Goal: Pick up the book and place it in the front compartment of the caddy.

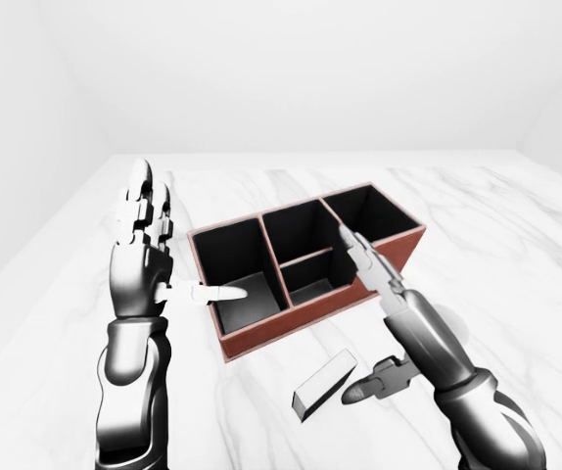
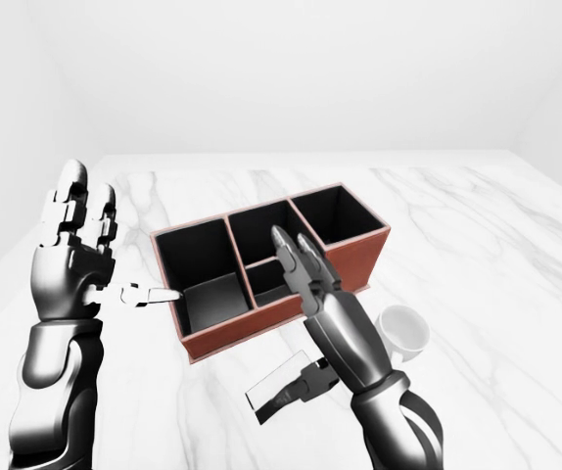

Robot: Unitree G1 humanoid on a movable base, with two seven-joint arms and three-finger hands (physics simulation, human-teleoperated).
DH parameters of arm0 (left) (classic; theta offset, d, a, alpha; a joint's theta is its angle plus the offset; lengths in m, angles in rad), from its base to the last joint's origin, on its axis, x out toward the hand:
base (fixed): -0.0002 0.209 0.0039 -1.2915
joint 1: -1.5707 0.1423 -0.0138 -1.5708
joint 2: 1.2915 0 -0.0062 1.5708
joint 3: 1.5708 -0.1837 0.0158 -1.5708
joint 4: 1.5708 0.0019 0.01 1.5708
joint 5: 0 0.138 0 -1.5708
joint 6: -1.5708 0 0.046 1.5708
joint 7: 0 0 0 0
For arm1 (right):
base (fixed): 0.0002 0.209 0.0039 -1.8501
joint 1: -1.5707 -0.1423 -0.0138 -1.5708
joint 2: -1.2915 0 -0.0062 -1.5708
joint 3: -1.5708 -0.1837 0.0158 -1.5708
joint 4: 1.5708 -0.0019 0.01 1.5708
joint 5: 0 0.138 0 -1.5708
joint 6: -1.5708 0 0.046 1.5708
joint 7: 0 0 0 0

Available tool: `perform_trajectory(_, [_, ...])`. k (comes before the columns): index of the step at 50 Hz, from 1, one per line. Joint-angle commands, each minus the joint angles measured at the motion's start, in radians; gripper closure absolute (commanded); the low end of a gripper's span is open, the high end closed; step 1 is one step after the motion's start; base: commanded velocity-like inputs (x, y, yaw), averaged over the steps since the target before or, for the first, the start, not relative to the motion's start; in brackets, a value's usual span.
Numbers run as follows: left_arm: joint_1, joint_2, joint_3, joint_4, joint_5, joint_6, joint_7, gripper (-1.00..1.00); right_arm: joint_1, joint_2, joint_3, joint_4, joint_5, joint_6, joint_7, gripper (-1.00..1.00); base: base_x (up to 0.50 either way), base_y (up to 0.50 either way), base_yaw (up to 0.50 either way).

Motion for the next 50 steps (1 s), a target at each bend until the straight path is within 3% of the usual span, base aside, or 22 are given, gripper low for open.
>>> perform_trajectory(1, [0.001, 0.000, 0.000, -0.001, 0.000, 0.000, 0.000, -1.00, 0.020, -0.002, 0.002, 0.024, -0.014, 0.000, -0.009, -1.00, 0.00, 0.00, 0.00])
perform_trajectory(50, [0.006, -0.002, -0.005, 0.017, 0.007, 0.000, -0.002, -1.00, 0.073, -0.008, 0.006, 0.132, -0.073, 0.000, -0.070, -1.00, 0.00, 0.00, 0.00])
